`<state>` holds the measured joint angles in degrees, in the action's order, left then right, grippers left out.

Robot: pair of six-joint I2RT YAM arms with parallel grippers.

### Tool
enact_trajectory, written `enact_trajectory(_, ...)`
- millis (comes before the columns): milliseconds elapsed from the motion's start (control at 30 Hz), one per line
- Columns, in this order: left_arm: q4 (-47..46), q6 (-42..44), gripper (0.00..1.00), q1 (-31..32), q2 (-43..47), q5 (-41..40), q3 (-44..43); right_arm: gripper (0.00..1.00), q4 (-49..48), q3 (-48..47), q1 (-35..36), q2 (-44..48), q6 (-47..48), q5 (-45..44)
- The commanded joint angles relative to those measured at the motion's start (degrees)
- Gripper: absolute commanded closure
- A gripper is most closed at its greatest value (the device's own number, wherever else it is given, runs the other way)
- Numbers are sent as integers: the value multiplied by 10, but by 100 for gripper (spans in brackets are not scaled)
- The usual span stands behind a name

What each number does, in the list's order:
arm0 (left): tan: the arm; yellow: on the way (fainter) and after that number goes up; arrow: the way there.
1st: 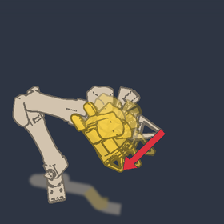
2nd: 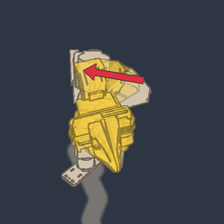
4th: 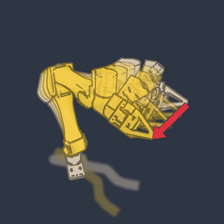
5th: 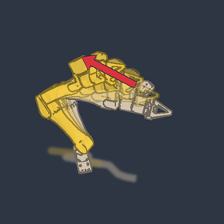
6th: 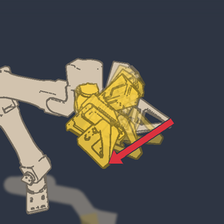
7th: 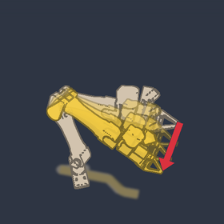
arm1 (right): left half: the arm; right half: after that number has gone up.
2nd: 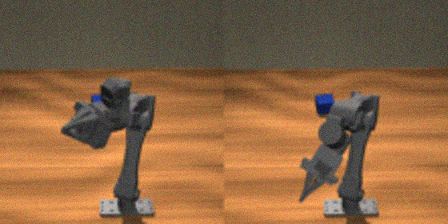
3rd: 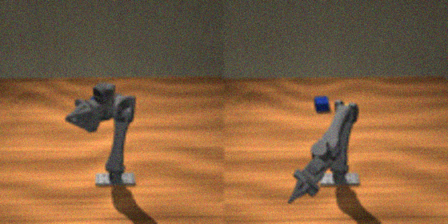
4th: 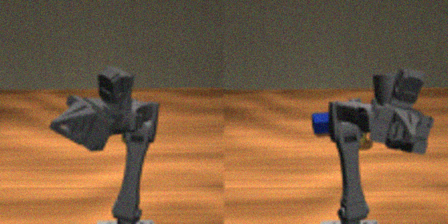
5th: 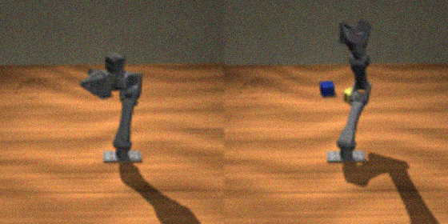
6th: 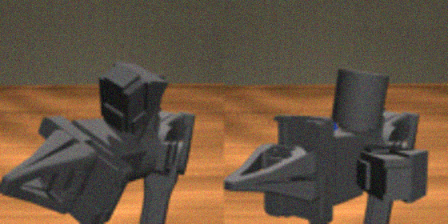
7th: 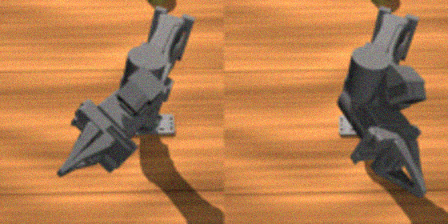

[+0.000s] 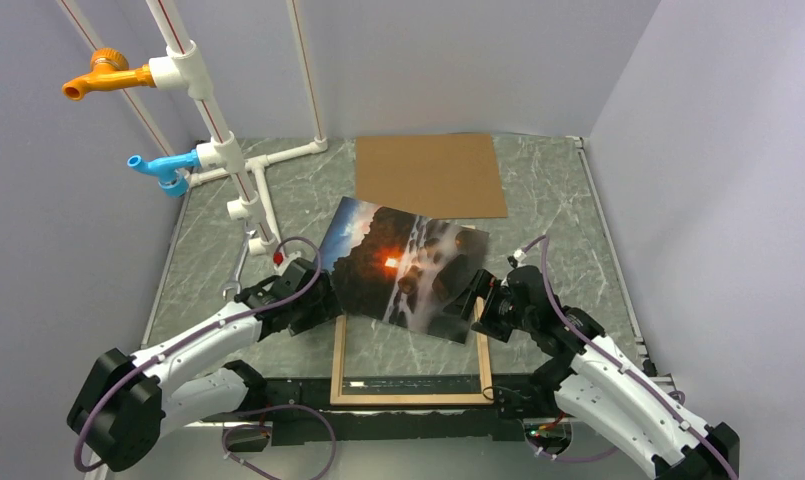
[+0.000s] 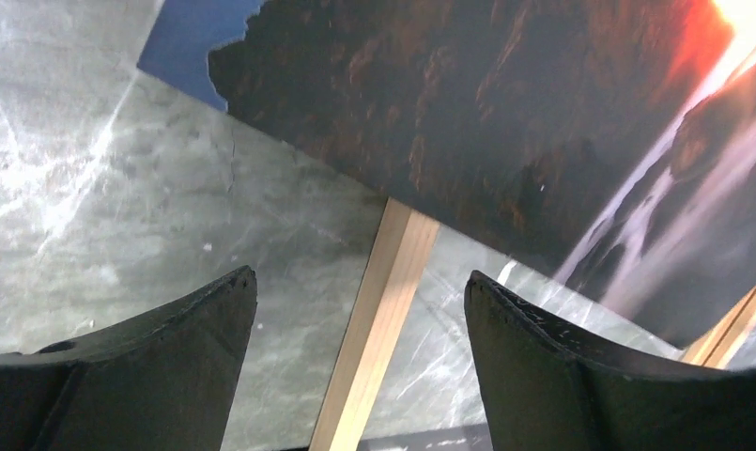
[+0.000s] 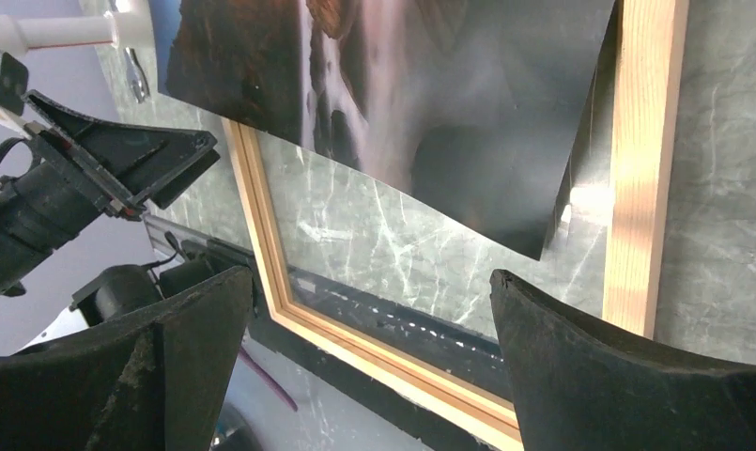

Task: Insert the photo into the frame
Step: Place the photo in the photo frame, then pick up the photo from the photo frame.

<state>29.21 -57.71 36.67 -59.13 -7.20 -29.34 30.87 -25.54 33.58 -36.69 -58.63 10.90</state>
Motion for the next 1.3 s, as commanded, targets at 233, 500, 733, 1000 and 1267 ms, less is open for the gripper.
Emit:
enact_trajectory(233,-194,-39,22,-48,55,12,81,0,47,-43,3,28,19,-51)
enact_trajectory(500,-316,-69,32,-73,57,13,143,0,29,-47,2,4,27,-47)
enact_trajectory(733,-380,-58,42,-91,45,27,157,0,32,-60,3,-1,35,-51)
enact_trajectory(1000,-364,-34,88,-92,86,4,157,0,31,-87,2,-26,64,-58)
enact_trajectory(1267,-303,-36,100,-91,124,36,116,0,36,-159,3,-95,166,-69)
